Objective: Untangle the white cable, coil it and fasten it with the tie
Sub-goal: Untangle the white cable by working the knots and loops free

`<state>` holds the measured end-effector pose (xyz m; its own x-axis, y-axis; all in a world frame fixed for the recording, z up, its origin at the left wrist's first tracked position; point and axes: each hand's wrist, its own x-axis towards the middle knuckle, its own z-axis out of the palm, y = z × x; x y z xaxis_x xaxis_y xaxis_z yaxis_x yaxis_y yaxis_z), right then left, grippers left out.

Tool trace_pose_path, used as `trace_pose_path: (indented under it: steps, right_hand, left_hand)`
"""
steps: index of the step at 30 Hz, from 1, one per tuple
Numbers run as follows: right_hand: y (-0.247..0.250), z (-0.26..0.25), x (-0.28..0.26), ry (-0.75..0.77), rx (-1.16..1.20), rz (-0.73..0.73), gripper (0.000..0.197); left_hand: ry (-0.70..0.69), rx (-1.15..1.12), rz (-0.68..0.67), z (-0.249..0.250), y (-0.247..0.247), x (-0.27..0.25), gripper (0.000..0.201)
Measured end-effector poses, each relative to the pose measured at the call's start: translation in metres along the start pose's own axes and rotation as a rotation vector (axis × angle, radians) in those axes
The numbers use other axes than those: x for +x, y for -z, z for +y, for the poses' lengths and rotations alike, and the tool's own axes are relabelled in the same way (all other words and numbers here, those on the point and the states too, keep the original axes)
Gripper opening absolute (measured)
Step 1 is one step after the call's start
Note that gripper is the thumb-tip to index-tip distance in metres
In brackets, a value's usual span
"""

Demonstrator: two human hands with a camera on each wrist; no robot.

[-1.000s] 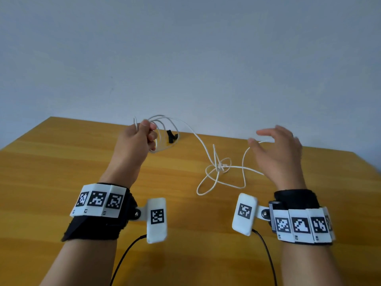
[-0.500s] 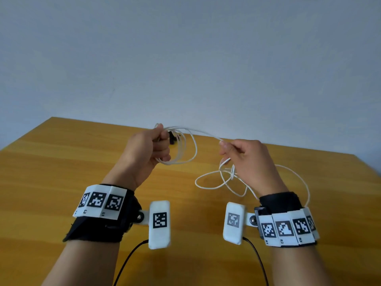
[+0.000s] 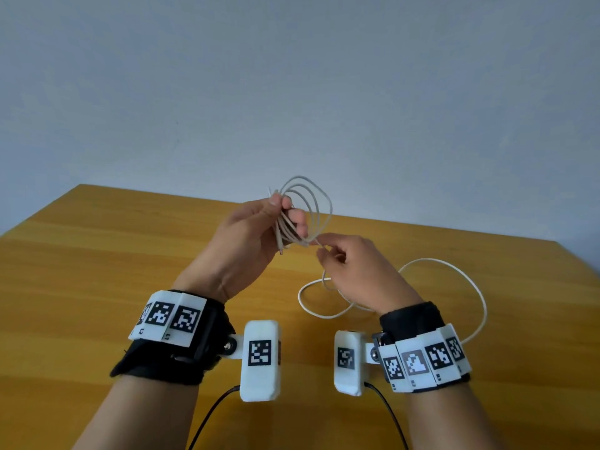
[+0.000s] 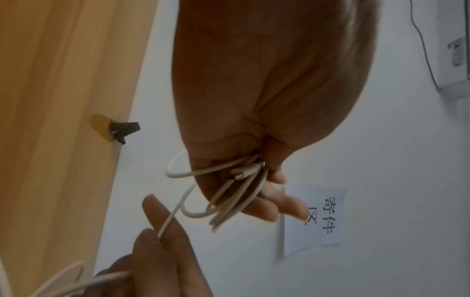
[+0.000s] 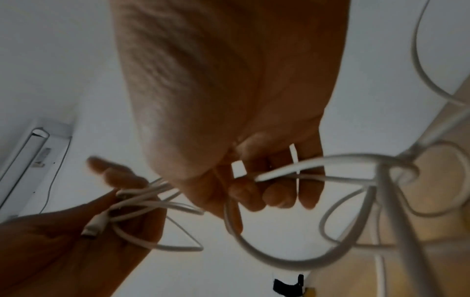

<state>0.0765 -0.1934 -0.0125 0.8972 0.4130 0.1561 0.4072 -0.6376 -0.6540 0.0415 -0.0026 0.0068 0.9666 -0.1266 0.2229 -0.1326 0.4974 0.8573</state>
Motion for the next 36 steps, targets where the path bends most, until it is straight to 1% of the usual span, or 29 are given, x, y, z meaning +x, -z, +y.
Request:
trace_pose_path:
  steps: [3,5,7,9,12,14,16,18,19,21,23,27,30,33,36]
  right_hand:
    - [0.000,-0.007,-0.003,-0.005,0.016,-0.125,0.042]
    - [0.000,-0.010,-0.005,0.003,-0.010,-0.180,0.049]
    - [0.001,-0.013,-0.006,0.014,-0.022,-0.202,0.043]
    - [0.002,-0.015,-0.008,0.037,-0.021,-0.195,0.030]
    - [0.002,-0.014,-0.008,0.069,0.008,-0.148,0.029]
    - [0.000,-0.012,-0.008,0.091,0.029,-0.120,0.032]
    - [-0.002,-0.011,-0.007,0.123,0.054,-0.104,0.031]
    - [-0.001,-0.009,-0.007,0.164,0.107,-0.071,0.023]
    - [0.002,-0.008,-0.006,0.175,0.124,-0.044,0.017]
    - [0.009,-0.006,-0.006,0.189,0.143,0.013,0.009]
    - [0.014,-0.005,-0.006,0.212,0.166,0.050,0.002]
    - [0.017,-0.002,-0.005,0.255,0.223,0.146,0.010]
    - [0.021,0.004,-0.002,0.266,0.288,0.248,0.014]
    - [0.022,0.008,-0.001,0.242,0.325,0.318,0.017]
    - [0.024,0.008,-0.002,0.216,0.337,0.296,0.010]
  left_hand:
    - [-0.066,0.097,-0.020,-0.002,-0.004,0.000,0.027]
    - [-0.106,0.216,-0.027,-0.004,-0.009,0.000,0.029]
    - [-0.144,0.423,-0.012,-0.008,-0.011,-0.001,0.034]
    - [-0.169,0.672,0.028,-0.013,-0.009,-0.002,0.035]
    - [-0.204,0.971,0.067,-0.015,-0.003,-0.001,0.031]
    - [-0.230,1.113,0.076,-0.015,0.000,-0.001,0.029]
    - [-0.253,1.226,0.080,-0.018,0.004,0.000,0.024]
    - [-0.231,1.338,0.095,-0.022,0.012,0.001,0.016]
    - [-0.190,1.380,0.092,-0.023,0.016,0.002,0.013]
    - [-0.085,1.387,0.056,-0.023,0.021,0.002,0.011]
    - [-0.022,1.379,-0.007,-0.022,0.022,0.001,0.013]
    - [0.047,1.408,-0.117,-0.025,0.020,0.000,0.017]
    - [0.090,1.345,-0.098,-0.022,0.017,-0.001,0.026]
    - [0.099,1.261,-0.054,-0.018,0.015,-0.002,0.041]
    - [0.072,1.221,-0.032,-0.016,0.010,-0.003,0.051]
